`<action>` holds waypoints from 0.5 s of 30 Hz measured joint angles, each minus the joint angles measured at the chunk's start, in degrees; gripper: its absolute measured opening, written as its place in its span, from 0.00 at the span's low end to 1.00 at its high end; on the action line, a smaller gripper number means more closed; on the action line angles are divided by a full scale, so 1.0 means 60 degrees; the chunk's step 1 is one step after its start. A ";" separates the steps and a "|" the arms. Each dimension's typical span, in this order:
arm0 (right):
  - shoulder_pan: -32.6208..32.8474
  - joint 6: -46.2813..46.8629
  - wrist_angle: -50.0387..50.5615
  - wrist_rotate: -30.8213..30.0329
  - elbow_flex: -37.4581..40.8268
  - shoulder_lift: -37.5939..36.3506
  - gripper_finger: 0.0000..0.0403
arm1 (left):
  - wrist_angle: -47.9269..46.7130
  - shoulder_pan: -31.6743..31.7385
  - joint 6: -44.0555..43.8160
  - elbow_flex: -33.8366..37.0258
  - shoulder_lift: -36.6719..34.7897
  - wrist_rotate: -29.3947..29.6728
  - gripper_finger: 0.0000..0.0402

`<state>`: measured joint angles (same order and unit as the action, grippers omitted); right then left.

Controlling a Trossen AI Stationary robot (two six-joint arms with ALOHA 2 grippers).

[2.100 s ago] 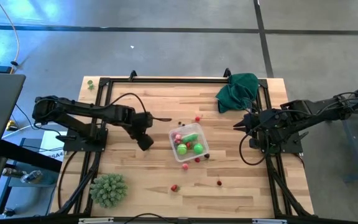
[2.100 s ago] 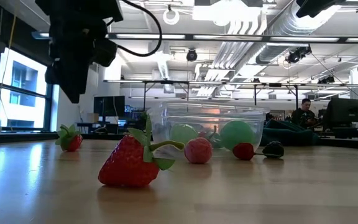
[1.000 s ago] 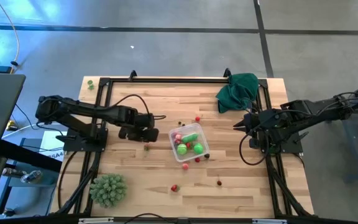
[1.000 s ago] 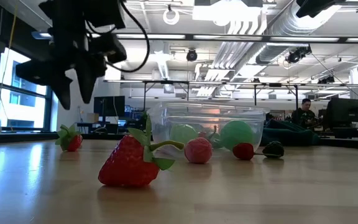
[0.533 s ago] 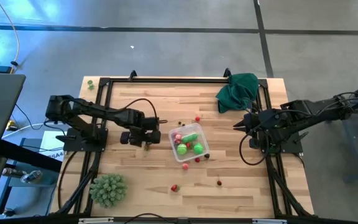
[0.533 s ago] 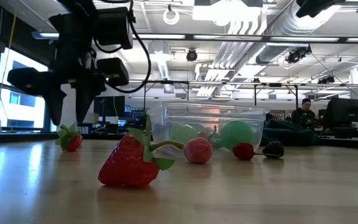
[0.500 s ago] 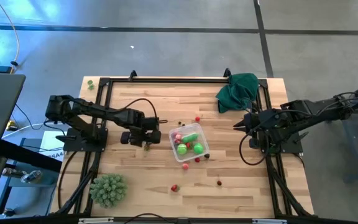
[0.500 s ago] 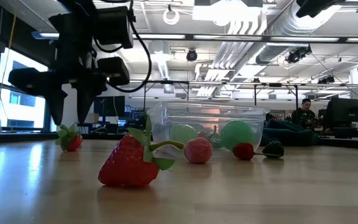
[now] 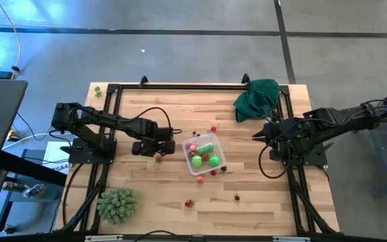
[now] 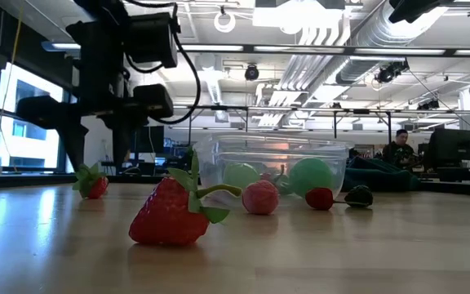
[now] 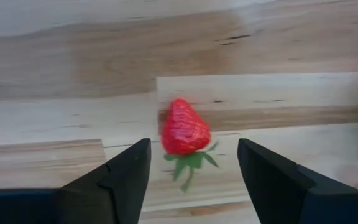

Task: Pick and placing Produce into tupperware
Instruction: Put the red strawberry into the transparent container

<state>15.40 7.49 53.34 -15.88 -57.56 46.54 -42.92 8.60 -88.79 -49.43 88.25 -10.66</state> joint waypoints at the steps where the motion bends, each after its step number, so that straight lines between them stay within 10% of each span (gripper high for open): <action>1: 0.0001 -0.0001 0.0000 0.0000 0.0000 0.0000 0.08 | 0.0018 0.0000 0.0003 -0.0007 0.0055 -0.0003 0.59; 15: 0.0003 0.0000 0.0000 0.0000 0.0000 -0.0002 0.08 | 0.0157 0.0000 0.0040 0.0007 0.0466 -0.0176 0.57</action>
<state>15.42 7.49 53.34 -15.88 -57.56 46.53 -41.98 8.60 -88.55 -49.39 91.05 -11.71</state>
